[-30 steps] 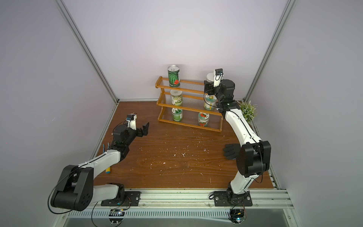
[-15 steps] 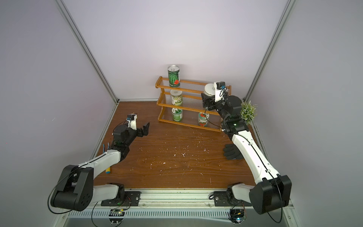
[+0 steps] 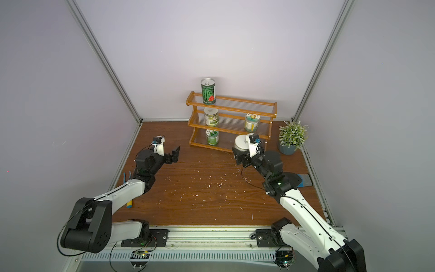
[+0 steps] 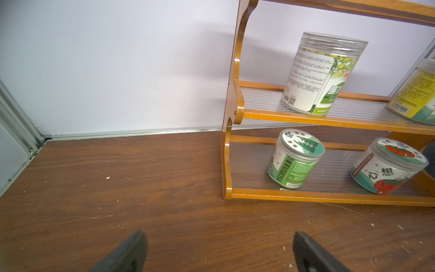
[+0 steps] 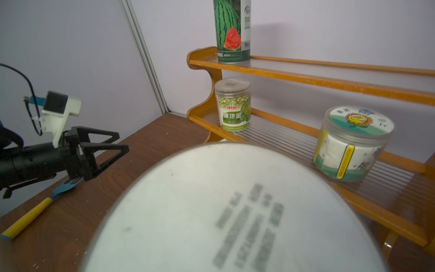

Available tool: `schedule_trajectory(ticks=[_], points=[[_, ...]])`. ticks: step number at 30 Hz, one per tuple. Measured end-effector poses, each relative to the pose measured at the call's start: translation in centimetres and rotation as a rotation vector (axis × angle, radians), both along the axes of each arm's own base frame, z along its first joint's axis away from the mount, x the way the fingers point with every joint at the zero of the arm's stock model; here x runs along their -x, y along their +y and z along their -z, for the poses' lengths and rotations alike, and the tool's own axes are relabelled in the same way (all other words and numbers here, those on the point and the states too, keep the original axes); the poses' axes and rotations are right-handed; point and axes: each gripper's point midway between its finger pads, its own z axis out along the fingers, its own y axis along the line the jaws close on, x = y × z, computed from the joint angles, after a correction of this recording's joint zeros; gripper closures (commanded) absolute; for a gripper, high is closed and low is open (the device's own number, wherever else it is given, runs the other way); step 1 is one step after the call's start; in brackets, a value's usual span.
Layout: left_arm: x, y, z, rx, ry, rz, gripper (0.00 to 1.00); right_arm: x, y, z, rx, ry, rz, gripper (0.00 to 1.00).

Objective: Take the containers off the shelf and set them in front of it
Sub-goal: Place the container at the center of the board.

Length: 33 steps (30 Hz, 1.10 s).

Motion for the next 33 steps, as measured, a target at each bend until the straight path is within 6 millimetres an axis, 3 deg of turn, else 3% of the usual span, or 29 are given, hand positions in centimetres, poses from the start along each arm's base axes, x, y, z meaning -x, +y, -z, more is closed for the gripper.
schedule_trajectory(ticks=[4, 8, 19, 28, 33], points=[[0.0, -0.1, -0.1, 0.003, -0.003, 0.002, 0.01, 1.5, -0.4, 5.1, 0.015, 0.046, 0.010, 0.47], [0.0, -0.2, -0.1, 0.005, -0.003, 0.006, 0.01, 2.0, -1.0, 8.4, 0.025, 0.071, 0.036, 0.47], [0.0, -0.4, 0.5, 0.015, 0.014, 0.011, 0.01, 1.7, -2.1, 11.9, 0.013, 0.056, 0.105, 0.48], [0.1, -0.7, 0.6, 0.018, 0.018, 0.025, 0.01, 0.7, -1.7, 14.0, 0.033, 0.085, 0.113, 0.49], [0.4, -1.2, 0.7, 0.018, 0.024, 0.043, 0.01, 0.1, -1.4, 16.3, 0.059, 0.127, 0.112, 0.49]])
